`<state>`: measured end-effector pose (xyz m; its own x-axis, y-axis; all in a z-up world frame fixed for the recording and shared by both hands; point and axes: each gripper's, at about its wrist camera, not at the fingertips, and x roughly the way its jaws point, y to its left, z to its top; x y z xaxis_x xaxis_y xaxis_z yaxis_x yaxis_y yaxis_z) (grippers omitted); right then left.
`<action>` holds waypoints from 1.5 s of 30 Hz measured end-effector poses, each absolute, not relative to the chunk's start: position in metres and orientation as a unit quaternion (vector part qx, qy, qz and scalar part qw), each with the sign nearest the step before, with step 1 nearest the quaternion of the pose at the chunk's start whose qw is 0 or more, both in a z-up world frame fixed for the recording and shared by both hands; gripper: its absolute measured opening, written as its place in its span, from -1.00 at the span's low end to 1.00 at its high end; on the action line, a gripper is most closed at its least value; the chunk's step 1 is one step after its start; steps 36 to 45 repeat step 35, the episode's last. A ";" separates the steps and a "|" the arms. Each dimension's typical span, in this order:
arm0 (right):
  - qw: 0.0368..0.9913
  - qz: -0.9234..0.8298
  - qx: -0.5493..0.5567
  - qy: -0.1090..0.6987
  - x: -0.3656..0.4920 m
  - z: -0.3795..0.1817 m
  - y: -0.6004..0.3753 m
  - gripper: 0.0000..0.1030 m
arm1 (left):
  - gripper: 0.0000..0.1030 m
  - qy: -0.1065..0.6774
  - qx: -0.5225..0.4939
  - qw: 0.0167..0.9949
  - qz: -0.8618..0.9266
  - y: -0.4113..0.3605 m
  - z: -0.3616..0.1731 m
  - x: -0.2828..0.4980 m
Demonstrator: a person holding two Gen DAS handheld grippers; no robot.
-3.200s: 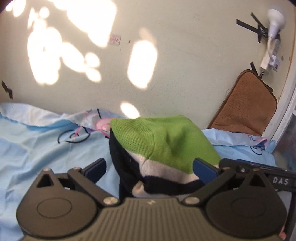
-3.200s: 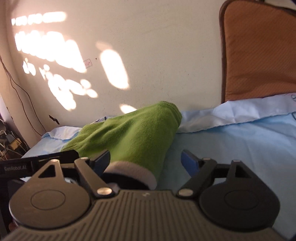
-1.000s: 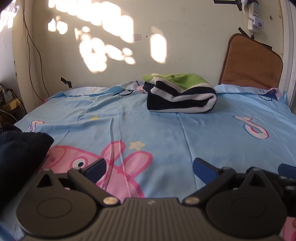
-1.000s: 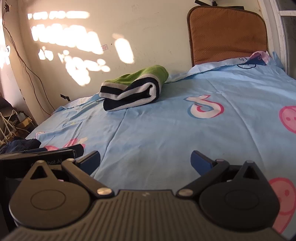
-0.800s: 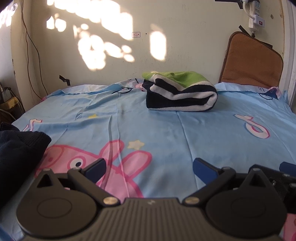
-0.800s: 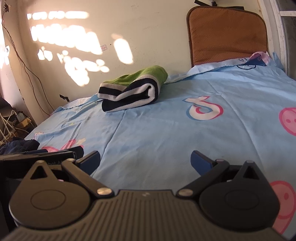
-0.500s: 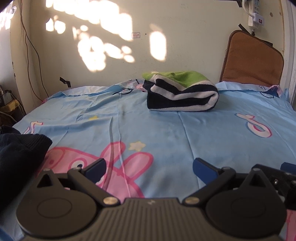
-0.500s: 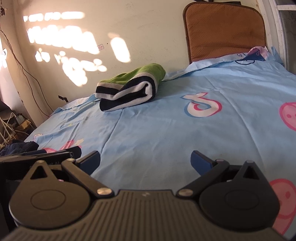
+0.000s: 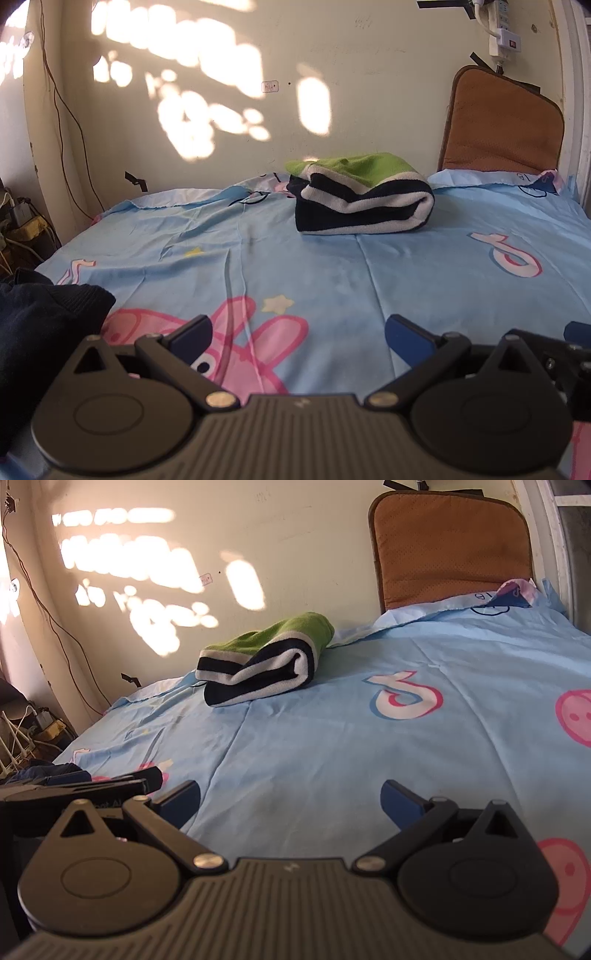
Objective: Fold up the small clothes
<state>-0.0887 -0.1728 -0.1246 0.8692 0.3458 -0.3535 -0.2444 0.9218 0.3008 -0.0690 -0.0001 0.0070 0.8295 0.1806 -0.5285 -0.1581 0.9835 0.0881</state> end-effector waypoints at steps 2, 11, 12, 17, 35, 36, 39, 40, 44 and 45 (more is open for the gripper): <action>0.959 0.154 0.124 0.204 -0.089 -0.125 -0.173 1.00 | 1.00 0.275 0.030 0.956 0.095 -0.002 0.007 -0.069; 0.959 0.154 0.125 0.205 -0.088 -0.125 -0.172 1.00 | 1.00 0.274 0.033 0.957 0.092 -0.004 0.008 -0.069; 0.959 0.154 0.124 0.205 -0.088 -0.125 -0.172 1.00 | 1.00 0.274 0.034 0.957 0.091 -0.004 0.008 -0.069; 0.959 0.156 0.123 0.204 -0.088 -0.125 -0.171 1.00 | 1.00 0.276 0.034 0.957 0.087 -0.004 0.007 -0.069; 0.958 0.160 0.120 0.205 -0.089 -0.125 -0.172 1.00 | 1.00 0.294 0.022 0.954 0.061 -0.005 0.003 -0.069; 0.958 0.160 0.120 0.205 -0.089 -0.125 -0.172 1.00 | 1.00 0.294 0.022 0.954 0.061 -0.005 0.003 -0.069; 0.958 0.160 0.120 0.205 -0.089 -0.125 -0.172 1.00 | 1.00 0.294 0.022 0.954 0.061 -0.005 0.003 -0.069; 0.958 0.160 0.120 0.205 -0.089 -0.125 -0.172 1.00 | 1.00 0.294 0.022 0.954 0.061 -0.005 0.003 -0.069; 0.958 0.160 0.120 0.205 -0.089 -0.125 -0.172 1.00 | 1.00 0.294 0.022 0.954 0.061 -0.005 0.003 -0.069; 0.958 0.160 0.120 0.205 -0.089 -0.125 -0.172 1.00 | 1.00 0.294 0.022 0.954 0.061 -0.005 0.003 -0.069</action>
